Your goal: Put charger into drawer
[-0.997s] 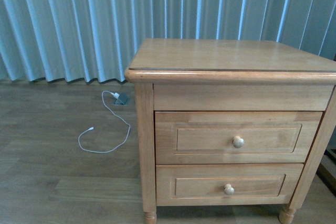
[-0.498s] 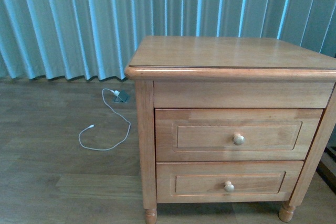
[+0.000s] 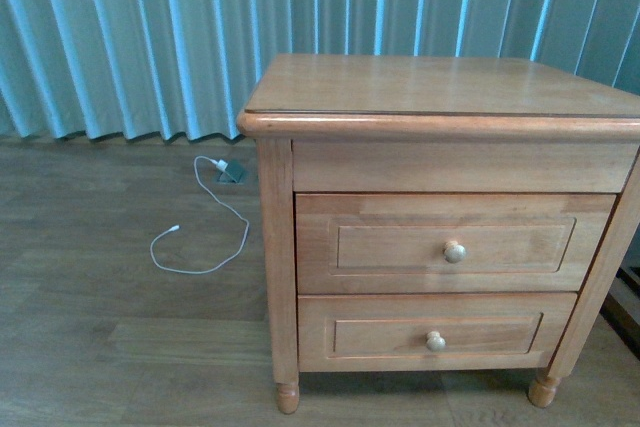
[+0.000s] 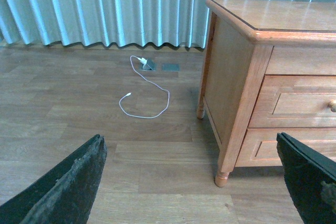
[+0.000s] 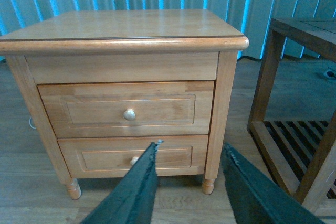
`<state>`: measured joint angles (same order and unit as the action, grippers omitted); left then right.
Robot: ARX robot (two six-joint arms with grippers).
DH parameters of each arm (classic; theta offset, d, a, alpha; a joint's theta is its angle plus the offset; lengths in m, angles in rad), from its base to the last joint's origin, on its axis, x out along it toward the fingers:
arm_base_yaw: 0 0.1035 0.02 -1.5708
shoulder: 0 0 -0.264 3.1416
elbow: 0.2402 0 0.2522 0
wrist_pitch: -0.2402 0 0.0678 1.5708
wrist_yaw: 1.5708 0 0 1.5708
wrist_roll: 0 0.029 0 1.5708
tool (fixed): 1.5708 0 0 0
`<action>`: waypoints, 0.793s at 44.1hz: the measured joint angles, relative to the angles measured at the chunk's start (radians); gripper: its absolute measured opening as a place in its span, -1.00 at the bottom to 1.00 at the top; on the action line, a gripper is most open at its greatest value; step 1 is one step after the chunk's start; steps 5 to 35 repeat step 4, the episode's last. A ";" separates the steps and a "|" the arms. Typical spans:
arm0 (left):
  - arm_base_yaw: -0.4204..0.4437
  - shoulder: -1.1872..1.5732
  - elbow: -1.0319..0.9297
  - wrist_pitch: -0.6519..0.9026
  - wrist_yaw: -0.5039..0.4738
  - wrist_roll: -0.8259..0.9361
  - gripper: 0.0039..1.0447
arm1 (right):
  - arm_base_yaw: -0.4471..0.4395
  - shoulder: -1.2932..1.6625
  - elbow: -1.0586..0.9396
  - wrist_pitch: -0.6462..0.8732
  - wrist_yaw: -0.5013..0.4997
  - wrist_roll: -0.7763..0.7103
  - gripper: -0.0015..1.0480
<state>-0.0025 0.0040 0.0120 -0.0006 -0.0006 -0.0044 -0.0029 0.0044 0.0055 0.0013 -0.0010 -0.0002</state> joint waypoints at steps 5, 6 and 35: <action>0.000 0.000 0.000 0.000 0.000 0.000 0.89 | 0.000 0.000 0.000 0.000 0.000 0.000 0.18; 0.000 0.000 0.000 0.000 0.000 0.000 0.89 | 0.000 0.000 0.000 0.000 0.000 0.000 0.18; 0.000 0.000 0.000 0.000 0.000 0.000 0.89 | 0.000 0.000 0.000 0.000 0.000 0.000 0.18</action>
